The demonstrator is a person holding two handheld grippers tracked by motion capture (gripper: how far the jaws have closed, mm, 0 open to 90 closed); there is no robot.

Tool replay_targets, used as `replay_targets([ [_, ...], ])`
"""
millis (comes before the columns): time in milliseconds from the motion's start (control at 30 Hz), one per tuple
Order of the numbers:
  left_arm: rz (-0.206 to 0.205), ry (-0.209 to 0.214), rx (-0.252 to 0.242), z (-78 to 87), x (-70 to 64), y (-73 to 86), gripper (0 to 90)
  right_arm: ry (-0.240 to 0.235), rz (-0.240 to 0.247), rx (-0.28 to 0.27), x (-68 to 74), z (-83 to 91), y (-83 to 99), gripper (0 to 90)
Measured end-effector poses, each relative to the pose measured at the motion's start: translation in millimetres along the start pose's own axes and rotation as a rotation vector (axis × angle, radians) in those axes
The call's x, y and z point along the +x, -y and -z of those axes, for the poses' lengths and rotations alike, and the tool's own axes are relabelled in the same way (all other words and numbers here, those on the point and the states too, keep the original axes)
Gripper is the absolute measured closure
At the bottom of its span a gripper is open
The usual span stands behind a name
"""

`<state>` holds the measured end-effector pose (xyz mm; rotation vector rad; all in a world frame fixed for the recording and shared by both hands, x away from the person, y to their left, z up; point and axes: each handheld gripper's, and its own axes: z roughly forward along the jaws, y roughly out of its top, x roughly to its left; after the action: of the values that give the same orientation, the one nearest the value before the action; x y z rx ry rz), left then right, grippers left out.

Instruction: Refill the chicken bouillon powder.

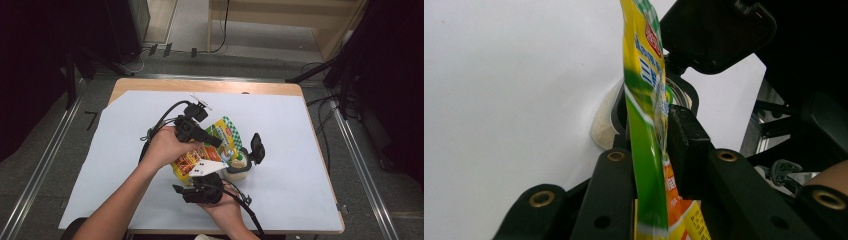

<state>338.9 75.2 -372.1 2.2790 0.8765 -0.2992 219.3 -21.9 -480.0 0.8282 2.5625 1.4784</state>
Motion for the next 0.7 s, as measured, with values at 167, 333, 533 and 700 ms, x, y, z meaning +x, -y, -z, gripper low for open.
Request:
replay_targets([
  [167, 0.008, 0.011, -0.008, 2.8, 2.8, 0.9, 82.6, 0.019, 0.012, 0.034, 0.0, -5.3, 4.0, 46.3],
  [333, 0.008, 0.039, -0.019, 5.3, 8.0, 1.6, 84.7, 0.015, 0.010, 0.031, -0.5, -5.0, 2.7, 46.3],
  [533, 0.019, 0.079, -0.031, 18.9, 11.5, 5.4, 89.3, 0.023, -0.011, 0.026, -5.2, -3.6, 3.0, 45.1],
  [700, -0.006, 0.102, -0.032, 27.4, 12.9, 8.5, 89.5, 0.033, -0.011, 0.024, -6.4, -3.1, 3.0, 44.3],
])
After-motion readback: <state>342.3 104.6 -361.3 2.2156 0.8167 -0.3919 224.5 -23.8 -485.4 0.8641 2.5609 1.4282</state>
